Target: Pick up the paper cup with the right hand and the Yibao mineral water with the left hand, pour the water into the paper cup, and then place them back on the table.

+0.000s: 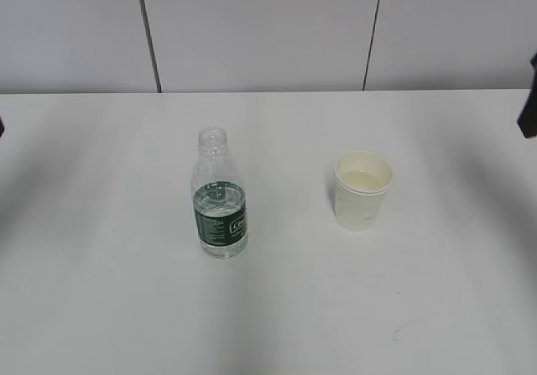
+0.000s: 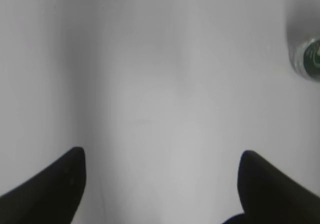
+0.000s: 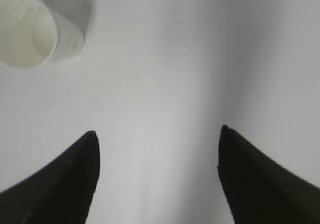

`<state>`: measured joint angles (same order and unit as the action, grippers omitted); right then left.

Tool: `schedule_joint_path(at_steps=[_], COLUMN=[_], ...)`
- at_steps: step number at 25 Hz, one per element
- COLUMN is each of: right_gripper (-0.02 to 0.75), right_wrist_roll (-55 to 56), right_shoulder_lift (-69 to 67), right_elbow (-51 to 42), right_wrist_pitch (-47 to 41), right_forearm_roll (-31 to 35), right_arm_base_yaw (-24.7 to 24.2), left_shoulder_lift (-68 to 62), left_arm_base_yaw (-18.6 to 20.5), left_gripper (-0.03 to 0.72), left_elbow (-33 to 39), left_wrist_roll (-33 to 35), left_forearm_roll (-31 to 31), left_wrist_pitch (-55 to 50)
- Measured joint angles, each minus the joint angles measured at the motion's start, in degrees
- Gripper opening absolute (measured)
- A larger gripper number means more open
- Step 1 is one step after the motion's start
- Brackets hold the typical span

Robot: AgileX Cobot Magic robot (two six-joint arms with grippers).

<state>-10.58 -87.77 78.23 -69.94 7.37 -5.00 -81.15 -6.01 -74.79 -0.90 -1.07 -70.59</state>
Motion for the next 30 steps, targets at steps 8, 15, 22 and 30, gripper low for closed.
schedule_joint_path(at_steps=[8, 15, 22, 30], right_gripper=[0.573, 0.573, 0.573, 0.572], right_wrist_roll=[-0.54, -0.63, -0.63, -0.67], right_shoulder_lift=[26.86, 43.74, 52.71, 63.03], right_elbow=[-26.86, -35.9, -43.02, -48.66], right_wrist_pitch=[-0.22, 2.11, 5.79, 8.84], right_forearm_roll=[-0.01, -0.01, -0.01, -0.01], right_arm_base_yaw=[0.0, 0.0, 0.0, 0.0], left_shoulder_lift=[19.3, 40.24, 56.77, 71.01], left_arm_base_yaw=[0.0, 0.0, 0.0, 0.0], left_gripper=[0.564, 0.564, 0.564, 0.564], left_elbow=[20.04, 34.7, 41.52, 43.63], left_wrist_roll=[0.24, 0.24, 0.24, 0.24], left_forearm_roll=[3.62, 4.69, 4.69, 6.57], left_wrist_pitch=[0.19, 3.92, 5.59, 11.59])
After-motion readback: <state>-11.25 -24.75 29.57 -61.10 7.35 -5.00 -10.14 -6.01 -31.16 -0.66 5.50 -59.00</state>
